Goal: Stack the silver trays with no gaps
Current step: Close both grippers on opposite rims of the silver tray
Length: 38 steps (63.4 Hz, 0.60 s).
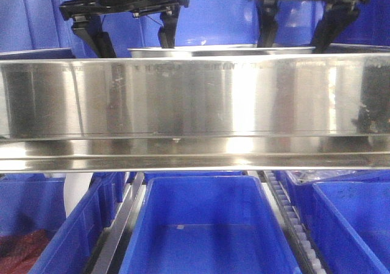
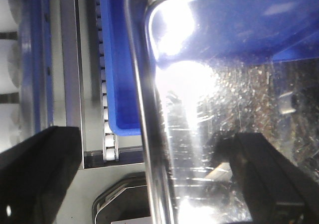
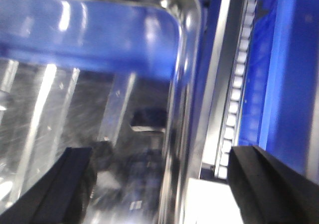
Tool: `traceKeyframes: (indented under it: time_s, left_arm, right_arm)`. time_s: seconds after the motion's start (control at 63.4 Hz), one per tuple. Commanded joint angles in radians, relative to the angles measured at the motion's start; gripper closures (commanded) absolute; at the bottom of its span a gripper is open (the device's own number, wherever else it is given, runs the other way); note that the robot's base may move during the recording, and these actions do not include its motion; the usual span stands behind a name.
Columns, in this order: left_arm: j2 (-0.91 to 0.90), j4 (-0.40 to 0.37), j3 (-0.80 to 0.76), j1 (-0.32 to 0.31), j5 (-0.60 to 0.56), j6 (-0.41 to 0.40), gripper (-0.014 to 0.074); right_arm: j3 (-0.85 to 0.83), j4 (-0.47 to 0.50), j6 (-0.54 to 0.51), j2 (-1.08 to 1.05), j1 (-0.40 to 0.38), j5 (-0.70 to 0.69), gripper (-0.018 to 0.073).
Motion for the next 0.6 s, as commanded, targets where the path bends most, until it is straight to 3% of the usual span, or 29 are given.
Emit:
traceKeyframes:
  time_s: [0.0, 0.126, 0.394, 0.536, 0.584]
  left_arm:
    - [-0.057, -0.005, -0.032, 0.003, -0.029, -0.008, 0.0091]
    - [-0.047, -0.005, -0.032, 0.003, -0.022, -0.008, 0.0092]
    - [-0.025, -0.012, -0.032, 0.003, 0.002, -0.008, 0.011]
    - [-0.025, -0.012, -0.032, 0.003, 0.004, -0.008, 0.0281]
    - [-0.025, -0.012, -0.032, 0.003, 0.004, -0.008, 0.0385]
  right_arm:
    - [-0.033, -0.012, -0.016, -0.042, 0.0, -0.031, -0.005]
    - [-0.033, -0.012, -0.016, -0.042, 0.0, -0.035, 0.0032]
    - [-0.032, -0.012, -0.016, -0.042, 0.0, -0.019, 0.0299]
    - [-0.032, -0.012, -0.016, -0.042, 0.0, -0.007, 0.0515]
    - [-0.032, -0.012, -0.016, -0.042, 0.0, -0.007, 0.0504]
